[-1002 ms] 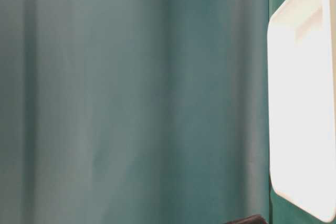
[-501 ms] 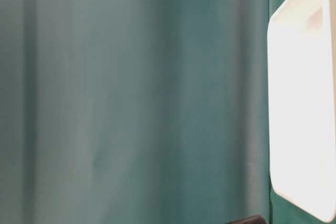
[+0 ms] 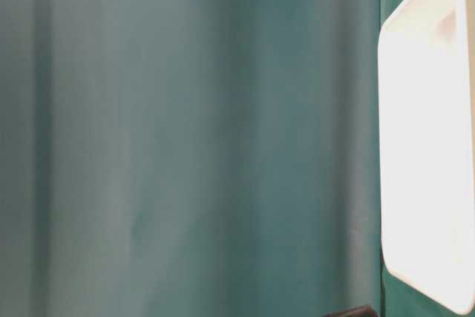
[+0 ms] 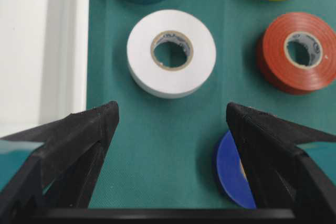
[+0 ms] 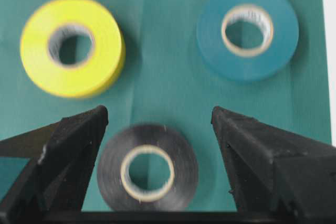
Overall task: Put the tape alternately from left to right into the white case.
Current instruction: 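Move the right gripper over the black tape roll and lower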
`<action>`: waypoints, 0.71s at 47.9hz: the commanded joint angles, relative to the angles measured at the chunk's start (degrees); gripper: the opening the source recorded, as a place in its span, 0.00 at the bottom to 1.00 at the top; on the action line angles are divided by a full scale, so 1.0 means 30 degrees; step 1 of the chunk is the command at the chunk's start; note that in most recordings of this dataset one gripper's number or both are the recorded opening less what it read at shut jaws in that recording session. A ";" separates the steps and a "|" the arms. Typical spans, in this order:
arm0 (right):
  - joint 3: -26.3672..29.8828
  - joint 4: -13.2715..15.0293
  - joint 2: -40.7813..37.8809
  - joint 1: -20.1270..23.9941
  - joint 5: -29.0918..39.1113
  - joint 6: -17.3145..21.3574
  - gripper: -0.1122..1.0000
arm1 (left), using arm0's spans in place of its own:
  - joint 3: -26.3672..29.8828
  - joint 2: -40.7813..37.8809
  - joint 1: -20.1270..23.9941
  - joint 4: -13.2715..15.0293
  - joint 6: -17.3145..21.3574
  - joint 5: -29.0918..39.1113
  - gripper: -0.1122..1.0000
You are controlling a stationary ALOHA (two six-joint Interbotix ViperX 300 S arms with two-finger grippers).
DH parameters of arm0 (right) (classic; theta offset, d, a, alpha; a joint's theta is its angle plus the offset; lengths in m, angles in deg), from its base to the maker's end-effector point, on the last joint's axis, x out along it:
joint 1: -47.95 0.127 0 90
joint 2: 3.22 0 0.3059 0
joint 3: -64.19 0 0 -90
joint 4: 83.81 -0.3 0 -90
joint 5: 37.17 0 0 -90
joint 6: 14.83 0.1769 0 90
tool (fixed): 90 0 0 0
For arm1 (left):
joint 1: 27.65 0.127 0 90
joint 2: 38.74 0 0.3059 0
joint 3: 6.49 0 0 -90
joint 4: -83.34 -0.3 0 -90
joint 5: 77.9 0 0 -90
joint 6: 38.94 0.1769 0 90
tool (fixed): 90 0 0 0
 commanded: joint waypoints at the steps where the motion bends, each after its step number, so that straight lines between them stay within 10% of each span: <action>1: 0.0059 0.0029 0.0146 0.0059 0.0352 0.0029 0.90 | 0.0176 0.0088 -0.0088 0.0029 0.0000 -0.0088 0.59; 34: -0.0850 0.0059 -0.1318 -0.0967 0.0381 0.0029 0.90 | 0.0146 0.0088 -0.0088 0.0029 -0.0029 -0.0088 0.59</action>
